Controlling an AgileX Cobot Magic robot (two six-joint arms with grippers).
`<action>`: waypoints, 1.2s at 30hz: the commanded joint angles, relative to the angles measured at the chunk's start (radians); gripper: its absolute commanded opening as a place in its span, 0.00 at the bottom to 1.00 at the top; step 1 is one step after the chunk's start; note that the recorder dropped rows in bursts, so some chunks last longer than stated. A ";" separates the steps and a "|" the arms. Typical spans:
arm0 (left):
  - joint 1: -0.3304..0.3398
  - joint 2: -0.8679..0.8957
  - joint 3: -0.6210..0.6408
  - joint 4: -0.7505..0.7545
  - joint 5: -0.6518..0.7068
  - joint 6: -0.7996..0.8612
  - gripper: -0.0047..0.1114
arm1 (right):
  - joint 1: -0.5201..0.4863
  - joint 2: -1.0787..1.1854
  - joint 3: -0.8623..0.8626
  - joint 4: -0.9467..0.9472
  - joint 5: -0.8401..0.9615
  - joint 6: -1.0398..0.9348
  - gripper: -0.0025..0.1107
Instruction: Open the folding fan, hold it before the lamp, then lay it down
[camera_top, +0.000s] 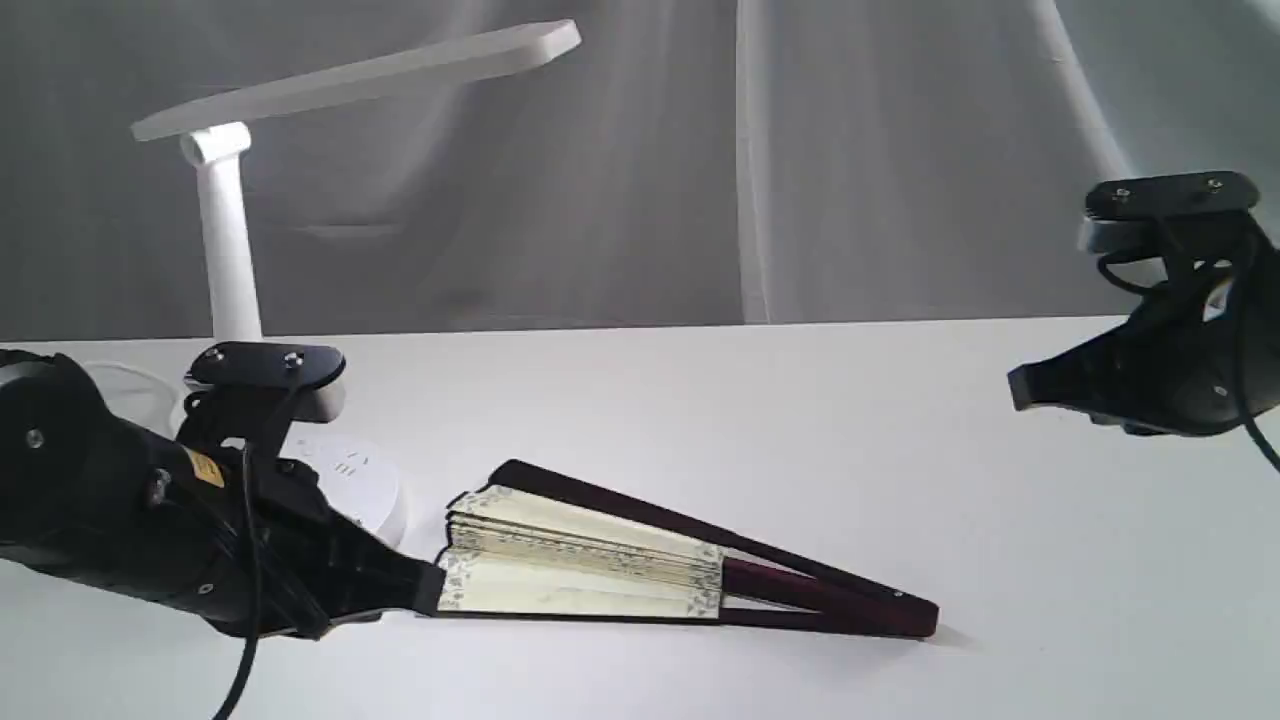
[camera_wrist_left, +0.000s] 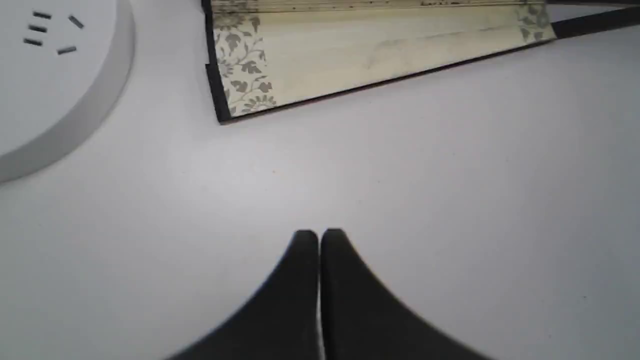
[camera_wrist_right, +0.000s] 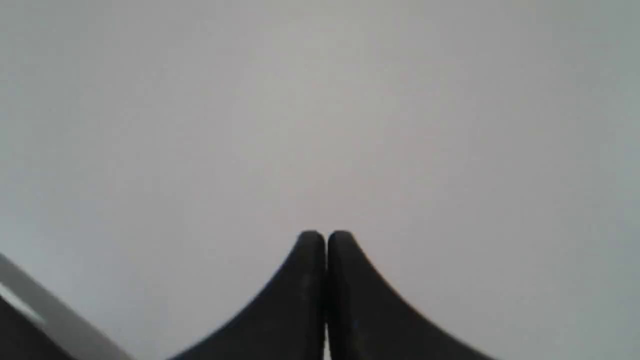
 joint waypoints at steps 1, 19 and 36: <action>-0.006 -0.003 -0.006 -0.005 -0.017 -0.010 0.04 | 0.002 -0.070 0.179 -0.053 -0.319 -0.011 0.02; -0.006 -0.003 -0.006 -0.295 -0.076 -0.012 0.14 | 0.002 0.005 0.613 -0.116 -1.279 0.200 0.21; -0.006 0.075 -0.032 -0.410 0.025 0.011 0.40 | 0.002 0.009 0.463 -0.400 -0.813 0.511 0.21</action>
